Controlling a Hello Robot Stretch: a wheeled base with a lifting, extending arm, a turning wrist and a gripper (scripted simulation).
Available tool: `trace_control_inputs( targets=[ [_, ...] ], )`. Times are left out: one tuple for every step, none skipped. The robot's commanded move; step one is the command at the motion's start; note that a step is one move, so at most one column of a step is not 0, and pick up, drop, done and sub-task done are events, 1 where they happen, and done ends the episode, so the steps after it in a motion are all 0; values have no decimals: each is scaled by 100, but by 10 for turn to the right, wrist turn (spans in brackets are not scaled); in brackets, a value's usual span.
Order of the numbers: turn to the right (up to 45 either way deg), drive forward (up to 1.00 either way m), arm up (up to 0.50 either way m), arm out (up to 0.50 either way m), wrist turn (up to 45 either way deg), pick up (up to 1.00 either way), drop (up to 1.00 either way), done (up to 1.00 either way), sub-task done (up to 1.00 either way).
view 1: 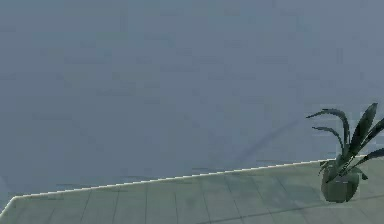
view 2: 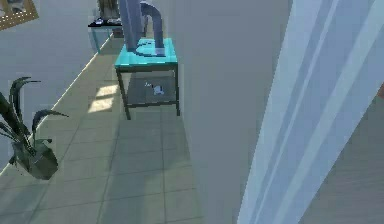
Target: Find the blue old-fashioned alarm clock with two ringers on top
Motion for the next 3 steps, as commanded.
trace_control_inputs(
  targets=[
    [0,30,0,0,0,0,0,0,0],
    [450,0,0,0,0,0,0,0,0],
    [450,0,0,0,0,0,0,0,0]
  ],
)
